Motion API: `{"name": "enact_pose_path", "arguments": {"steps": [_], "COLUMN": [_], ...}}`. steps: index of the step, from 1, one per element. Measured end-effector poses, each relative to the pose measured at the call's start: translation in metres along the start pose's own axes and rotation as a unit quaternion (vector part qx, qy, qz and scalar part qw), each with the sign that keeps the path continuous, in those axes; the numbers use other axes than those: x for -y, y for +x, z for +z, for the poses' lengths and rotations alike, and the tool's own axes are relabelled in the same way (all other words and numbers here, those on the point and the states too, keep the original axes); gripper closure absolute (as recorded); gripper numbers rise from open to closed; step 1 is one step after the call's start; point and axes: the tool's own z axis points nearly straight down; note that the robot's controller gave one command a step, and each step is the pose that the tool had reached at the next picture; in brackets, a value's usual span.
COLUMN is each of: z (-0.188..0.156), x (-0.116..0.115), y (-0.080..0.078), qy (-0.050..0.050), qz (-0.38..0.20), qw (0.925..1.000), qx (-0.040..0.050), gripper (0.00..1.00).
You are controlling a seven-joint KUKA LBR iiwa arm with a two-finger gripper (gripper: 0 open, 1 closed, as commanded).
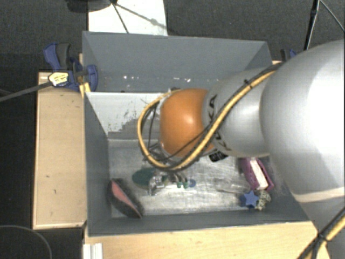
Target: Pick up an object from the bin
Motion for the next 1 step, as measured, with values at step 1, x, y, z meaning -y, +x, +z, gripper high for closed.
{"name": "enact_pose_path", "arguments": {"steps": [1], "z": [-0.1524], "x": [0.0159], "y": [0.0133], "qy": [0.0], "qz": [0.003], "qw": [1.0], "qx": [0.0045], "gripper": [1.0]}}
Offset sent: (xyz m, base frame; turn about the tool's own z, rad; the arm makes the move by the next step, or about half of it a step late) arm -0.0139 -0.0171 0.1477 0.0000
